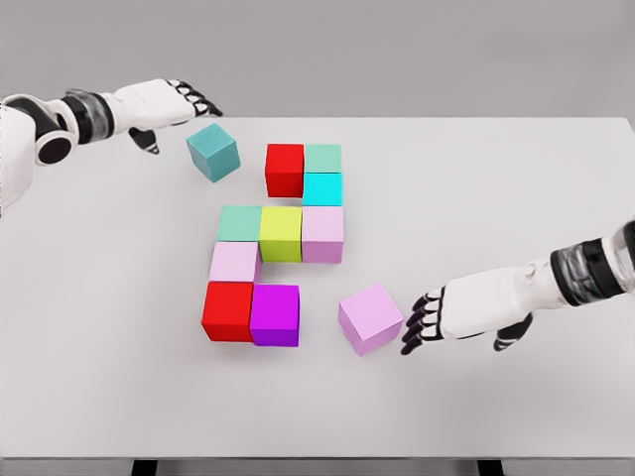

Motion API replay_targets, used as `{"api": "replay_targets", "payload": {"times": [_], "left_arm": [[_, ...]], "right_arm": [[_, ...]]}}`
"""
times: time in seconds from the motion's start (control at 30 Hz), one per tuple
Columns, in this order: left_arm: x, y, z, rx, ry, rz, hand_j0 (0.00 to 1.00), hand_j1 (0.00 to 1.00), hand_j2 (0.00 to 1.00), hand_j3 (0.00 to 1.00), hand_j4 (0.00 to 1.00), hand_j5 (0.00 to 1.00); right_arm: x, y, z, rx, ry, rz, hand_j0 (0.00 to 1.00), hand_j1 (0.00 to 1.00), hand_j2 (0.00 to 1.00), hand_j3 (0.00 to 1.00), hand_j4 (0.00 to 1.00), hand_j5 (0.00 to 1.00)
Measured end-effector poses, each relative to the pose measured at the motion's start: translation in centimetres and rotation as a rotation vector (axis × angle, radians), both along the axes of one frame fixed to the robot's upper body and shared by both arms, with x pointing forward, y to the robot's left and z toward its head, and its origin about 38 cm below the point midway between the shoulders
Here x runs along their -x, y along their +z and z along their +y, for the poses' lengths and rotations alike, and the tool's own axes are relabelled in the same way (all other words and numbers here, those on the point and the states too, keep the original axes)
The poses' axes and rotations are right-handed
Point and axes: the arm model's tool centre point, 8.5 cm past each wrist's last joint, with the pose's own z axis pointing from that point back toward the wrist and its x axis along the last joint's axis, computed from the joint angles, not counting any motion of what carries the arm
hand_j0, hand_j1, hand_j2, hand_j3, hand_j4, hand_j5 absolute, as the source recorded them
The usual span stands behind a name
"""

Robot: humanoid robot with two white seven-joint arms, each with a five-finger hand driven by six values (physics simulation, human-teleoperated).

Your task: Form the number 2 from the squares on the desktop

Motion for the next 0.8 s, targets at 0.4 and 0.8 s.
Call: {"api": "replay_targets", "payload": {"times": [0.4, 0.8], "left_arm": [[-0.4, -0.4, 0.1, -0.010, 0.031, 0.014, 1.00, 1.00, 1.00, 1.00, 1.00, 1.00], [-0.7, -1.2, -0.3, -0.010, 0.055, 0.035, 1.00, 1.00, 1.00, 1.00, 1.00, 1.00]], "right_arm": [[-0.1, -0.1, 1.8, -0.023, 0.039, 0.005, 1.00, 1.00, 1.00, 1.00, 1.00, 1.00], [-0.1, -0.2, 3.2, -0.041, 0.070, 0.009, 1.00, 1.00, 1.00, 1.00, 1.00, 1.00]]}}
